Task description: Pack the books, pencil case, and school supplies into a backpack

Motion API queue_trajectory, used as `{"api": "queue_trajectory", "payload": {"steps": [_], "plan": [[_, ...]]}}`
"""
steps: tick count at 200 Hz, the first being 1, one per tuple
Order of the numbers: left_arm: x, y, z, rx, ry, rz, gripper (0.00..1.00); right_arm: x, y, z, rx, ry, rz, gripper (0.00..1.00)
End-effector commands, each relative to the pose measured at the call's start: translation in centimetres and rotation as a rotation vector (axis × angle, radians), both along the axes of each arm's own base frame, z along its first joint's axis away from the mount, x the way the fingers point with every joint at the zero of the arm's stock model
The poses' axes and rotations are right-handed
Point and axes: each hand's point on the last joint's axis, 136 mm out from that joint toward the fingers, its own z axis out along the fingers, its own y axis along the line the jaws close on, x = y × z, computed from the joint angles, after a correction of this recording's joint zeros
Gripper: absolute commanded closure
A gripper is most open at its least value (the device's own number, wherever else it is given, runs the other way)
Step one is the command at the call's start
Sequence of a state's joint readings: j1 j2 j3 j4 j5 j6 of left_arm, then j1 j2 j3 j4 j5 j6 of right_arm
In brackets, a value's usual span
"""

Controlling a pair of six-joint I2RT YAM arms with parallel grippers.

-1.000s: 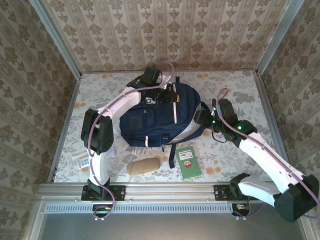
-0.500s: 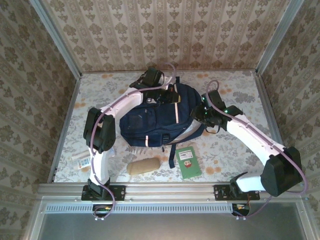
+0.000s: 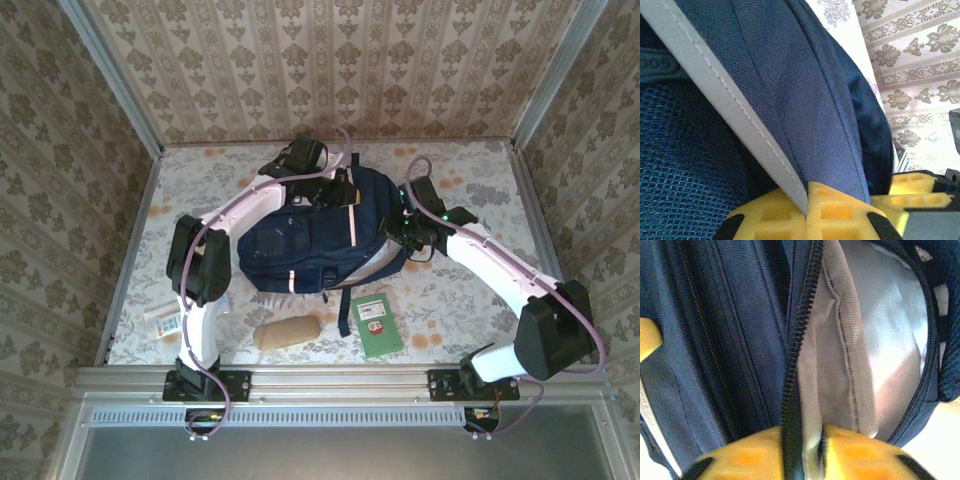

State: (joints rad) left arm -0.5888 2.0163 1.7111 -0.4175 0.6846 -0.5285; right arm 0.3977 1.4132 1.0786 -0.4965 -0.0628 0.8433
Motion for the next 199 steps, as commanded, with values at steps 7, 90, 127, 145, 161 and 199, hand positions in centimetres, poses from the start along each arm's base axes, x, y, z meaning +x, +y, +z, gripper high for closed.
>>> {"api": "queue_trajectory", "payload": {"steps": [7,90,127,145,161,199], "plan": [[1.6,1.9,1.7,-0.036,-0.010,0.059,1.00,-0.7,-0.9,1.7,0.019,-0.071,-0.012,0.93],[4.0,6.4,5.9,-0.119,-0.031,0.157,1.00,-1.9,-2.6,2.6,0.166,-0.259,-0.032,1.00],[4.6,8.0,7.4,-0.155,-0.036,0.186,1.00,-2.3,-2.7,3.1,0.177,-0.370,0.003,1.00],[4.8,8.7,8.1,-0.167,-0.043,0.198,1.00,-2.3,-3.2,3.0,0.179,-0.410,-0.008,1.00],[4.9,9.3,8.8,-0.181,-0.048,0.208,1.00,-2.3,-3.6,3.0,0.184,-0.444,-0.017,1.00],[4.8,10.0,10.0,-0.208,-0.056,0.211,1.00,-1.7,-3.8,3.2,0.205,-0.503,-0.013,0.86]]}}
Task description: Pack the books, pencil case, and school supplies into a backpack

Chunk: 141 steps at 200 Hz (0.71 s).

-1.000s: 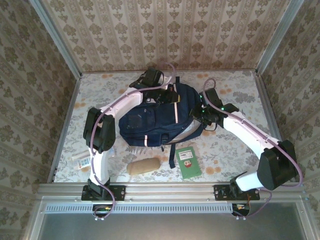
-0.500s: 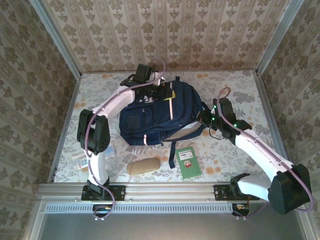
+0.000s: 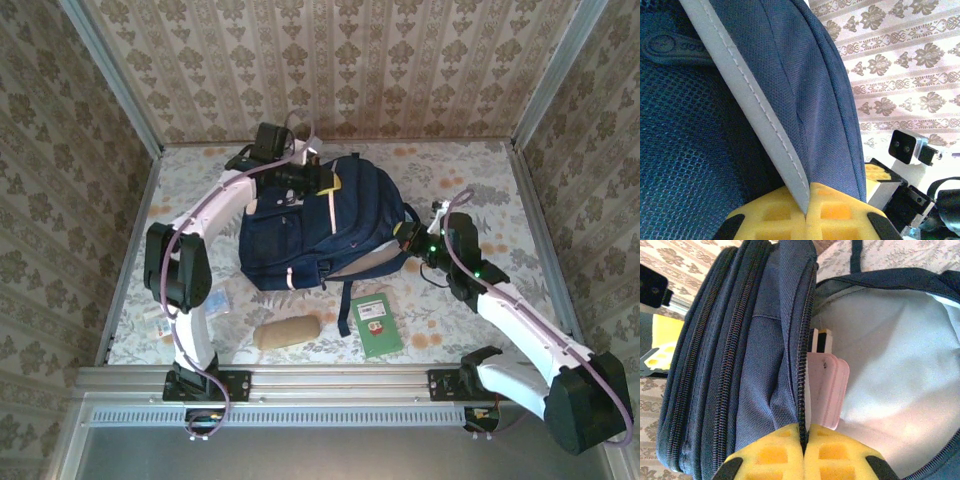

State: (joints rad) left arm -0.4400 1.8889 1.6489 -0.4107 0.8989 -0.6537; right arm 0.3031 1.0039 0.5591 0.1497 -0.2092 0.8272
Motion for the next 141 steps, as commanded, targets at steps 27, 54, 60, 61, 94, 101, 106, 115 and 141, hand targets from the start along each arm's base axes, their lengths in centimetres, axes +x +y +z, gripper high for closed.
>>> {"api": "queue_trajectory", "payload": {"steps": [27,54,60,61,94,101,106,115,141], "plan": [[4.1,4.7,5.0,-0.033,-0.163,0.171,1.00,1.5,-1.4,-1.6,-0.065,0.026,-0.025,0.77],[4.1,5.2,5.6,-0.044,-0.169,0.179,1.00,1.8,-1.8,-2.4,-0.069,0.038,-0.041,0.76],[4.0,5.2,5.8,-0.046,-0.171,0.177,1.00,1.9,-1.7,-2.5,-0.070,0.040,-0.036,0.76],[4.0,5.2,5.8,-0.046,-0.170,0.177,1.00,1.9,-1.7,-2.4,-0.070,0.040,-0.034,0.76],[3.8,5.0,5.1,-0.041,-0.155,0.171,1.00,1.4,0.6,1.0,-0.019,-0.028,0.085,0.70],[3.7,4.8,4.9,-0.040,-0.152,0.168,1.00,1.2,0.7,2.0,-0.025,-0.037,0.090,0.66],[3.6,4.7,4.7,-0.039,-0.149,0.165,1.00,1.3,0.7,2.8,-0.037,-0.044,0.083,0.63],[3.5,4.4,4.4,-0.035,-0.146,0.160,1.00,1.3,0.5,3.7,-0.070,-0.033,0.064,0.54],[3.2,3.5,3.8,-0.028,-0.141,0.144,1.00,2.2,0.9,4.6,-0.134,0.065,0.074,0.50]]}}
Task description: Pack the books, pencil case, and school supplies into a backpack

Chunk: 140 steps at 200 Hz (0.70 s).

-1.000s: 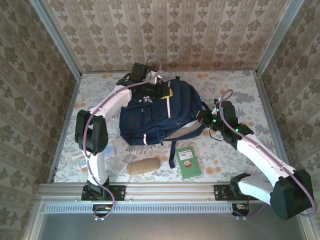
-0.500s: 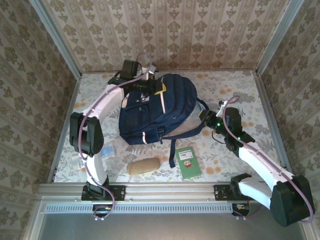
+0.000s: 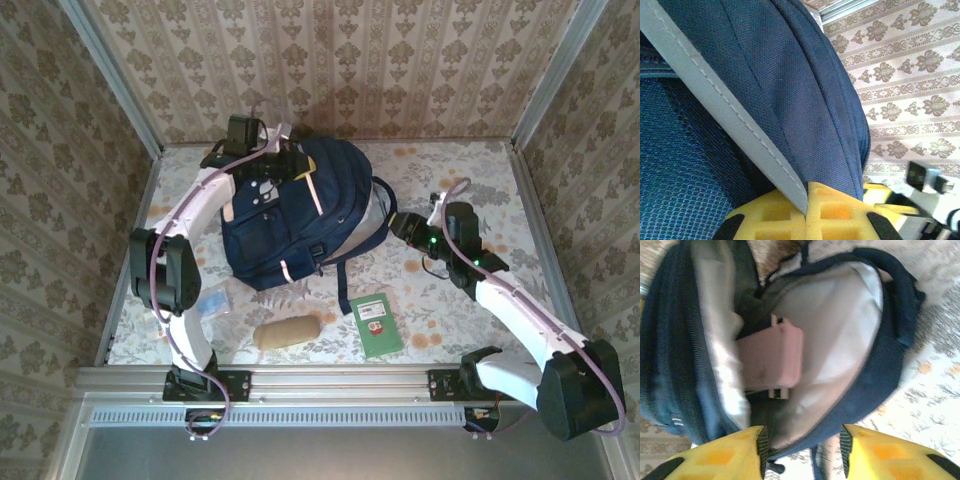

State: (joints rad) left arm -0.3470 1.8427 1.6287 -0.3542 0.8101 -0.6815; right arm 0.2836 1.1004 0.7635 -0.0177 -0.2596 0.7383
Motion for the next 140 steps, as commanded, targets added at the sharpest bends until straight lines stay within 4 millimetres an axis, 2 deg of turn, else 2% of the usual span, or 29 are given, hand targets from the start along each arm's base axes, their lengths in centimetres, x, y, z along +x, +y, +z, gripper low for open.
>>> {"api": "queue_trajectory", "payload": {"steps": [1,52,75,79,93,107,140], "plan": [[-0.7,-1.0,2.3,-0.037,-0.071,-0.032,1.00,0.4,0.2,1.8,-0.070,0.048,0.013,0.50],[-0.8,-1.8,1.6,-0.031,-0.058,-0.044,1.00,2.3,2.9,0.5,-0.135,0.181,0.079,0.38],[-0.8,-2.0,1.5,-0.032,-0.057,-0.046,1.00,3.0,3.4,0.1,-0.128,0.198,0.076,0.38],[-0.9,-2.0,1.5,-0.031,-0.056,-0.047,1.00,3.3,3.5,-1.0,-0.136,0.225,0.075,0.38],[-0.9,-2.0,1.7,-0.034,-0.059,-0.048,1.00,3.9,3.6,-1.6,-0.134,0.238,0.068,0.38],[-1.1,-2.0,2.0,-0.037,-0.063,-0.050,1.00,4.5,4.1,-2.1,-0.121,0.241,0.072,0.43],[-1.8,-2.1,2.1,-0.035,-0.065,-0.067,1.00,5.9,5.2,-2.7,-0.091,0.253,0.091,0.64]]}}
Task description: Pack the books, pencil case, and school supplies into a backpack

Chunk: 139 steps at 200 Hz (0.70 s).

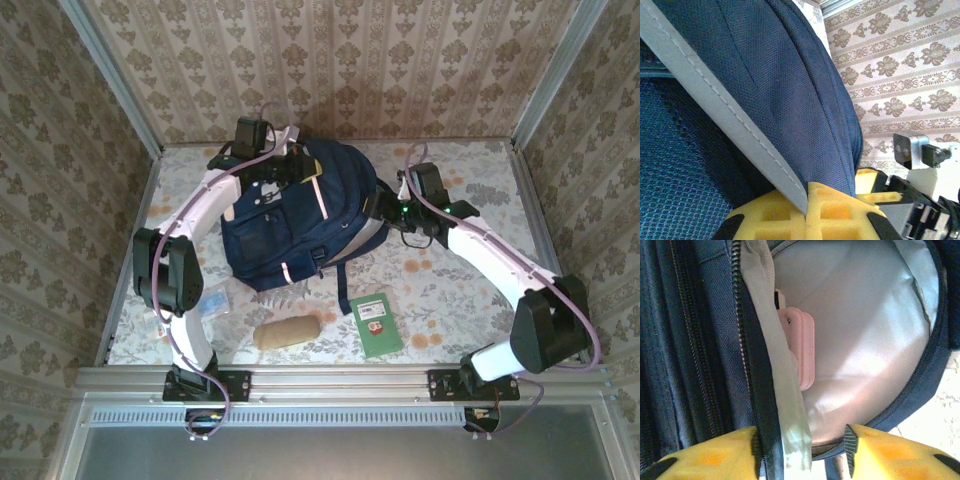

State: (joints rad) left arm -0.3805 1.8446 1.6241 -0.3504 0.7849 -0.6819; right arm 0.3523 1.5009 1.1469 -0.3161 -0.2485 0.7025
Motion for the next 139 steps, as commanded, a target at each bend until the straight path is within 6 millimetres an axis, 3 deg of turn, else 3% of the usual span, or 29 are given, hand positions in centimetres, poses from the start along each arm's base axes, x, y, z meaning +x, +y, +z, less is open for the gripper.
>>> {"api": "queue_trajectory", "payload": {"steps": [1,43,71,97,118,139], "plan": [[-1.1,-0.8,2.5,-0.050,-0.061,-0.054,1.00,1.5,1.0,1.2,0.042,-0.024,0.009,0.65],[-1.3,0.5,2.4,-0.043,-0.060,-0.036,1.00,1.5,1.5,2.6,0.137,-0.069,0.045,1.00],[-0.8,2.1,3.1,-0.068,-0.061,-0.008,1.00,0.9,1.4,5.2,0.374,-0.210,0.106,1.00],[-0.7,2.9,4.1,-0.106,-0.068,-0.010,1.00,-0.4,2.7,7.7,0.571,-0.326,0.239,1.00],[-0.9,3.6,5.1,-0.127,-0.079,-0.018,1.00,-1.0,3.9,9.4,0.693,-0.381,0.348,1.00],[-0.5,5.3,6.0,-0.142,-0.094,0.020,1.00,-1.5,3.8,10.7,0.766,-0.452,0.394,1.00]]}}
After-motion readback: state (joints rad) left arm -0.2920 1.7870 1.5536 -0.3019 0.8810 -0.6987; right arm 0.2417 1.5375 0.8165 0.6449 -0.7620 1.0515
